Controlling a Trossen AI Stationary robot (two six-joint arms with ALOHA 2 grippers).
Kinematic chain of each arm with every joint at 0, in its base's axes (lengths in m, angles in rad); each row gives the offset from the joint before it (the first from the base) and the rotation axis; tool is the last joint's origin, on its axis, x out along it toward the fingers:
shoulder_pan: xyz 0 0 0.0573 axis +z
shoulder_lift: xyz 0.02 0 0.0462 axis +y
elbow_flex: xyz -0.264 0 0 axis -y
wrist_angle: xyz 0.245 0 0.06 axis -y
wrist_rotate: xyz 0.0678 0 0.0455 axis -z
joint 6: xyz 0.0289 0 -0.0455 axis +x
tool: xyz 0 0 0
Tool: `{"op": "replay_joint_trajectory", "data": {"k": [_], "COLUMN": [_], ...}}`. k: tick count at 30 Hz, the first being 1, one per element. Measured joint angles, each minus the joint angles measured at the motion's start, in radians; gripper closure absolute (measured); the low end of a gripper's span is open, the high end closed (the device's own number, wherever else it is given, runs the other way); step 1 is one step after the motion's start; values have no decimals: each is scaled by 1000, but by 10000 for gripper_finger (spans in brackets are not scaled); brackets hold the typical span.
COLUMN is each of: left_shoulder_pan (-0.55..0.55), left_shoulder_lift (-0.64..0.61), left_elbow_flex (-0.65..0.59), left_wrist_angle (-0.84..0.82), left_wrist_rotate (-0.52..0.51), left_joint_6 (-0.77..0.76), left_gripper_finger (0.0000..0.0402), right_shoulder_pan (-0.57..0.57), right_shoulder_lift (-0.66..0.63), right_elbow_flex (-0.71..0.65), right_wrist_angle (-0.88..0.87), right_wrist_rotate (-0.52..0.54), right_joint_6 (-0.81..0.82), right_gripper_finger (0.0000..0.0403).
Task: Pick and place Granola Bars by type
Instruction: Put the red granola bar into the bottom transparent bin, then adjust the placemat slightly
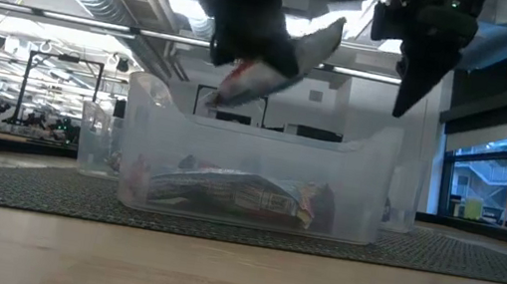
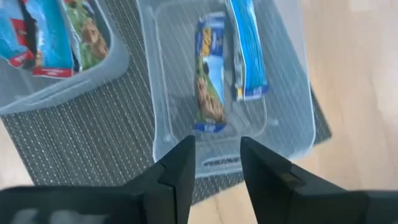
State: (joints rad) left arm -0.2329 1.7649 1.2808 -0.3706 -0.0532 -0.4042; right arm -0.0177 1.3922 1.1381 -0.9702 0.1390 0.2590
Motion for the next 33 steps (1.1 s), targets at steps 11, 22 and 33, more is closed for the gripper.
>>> {"op": "replay_joint_trajectory", "data": {"k": [11, 22, 33], "left_shoulder_pan": [-1, -1, -1], "left_shoulder_lift": [76, 82, 82], "left_elbow_flex": [-1, -1, -1], "left_wrist_angle": [3, 5, 5], "left_wrist_rotate": [-2, -4, 27], "left_joint_6": [-3, -3, -19], "left_gripper_finger": [358, 347, 337], "right_shoulder_pan": [15, 129, 173], "right_shoulder_lift": [0, 22, 156], "right_elbow_flex": [0, 2, 2], "right_wrist_angle": [-28, -14, -30], "right_wrist_rotate": [-89, -299, -159], "right_joint_6": [111, 24, 74], "right_gripper_finger": [272, 272, 272]}}
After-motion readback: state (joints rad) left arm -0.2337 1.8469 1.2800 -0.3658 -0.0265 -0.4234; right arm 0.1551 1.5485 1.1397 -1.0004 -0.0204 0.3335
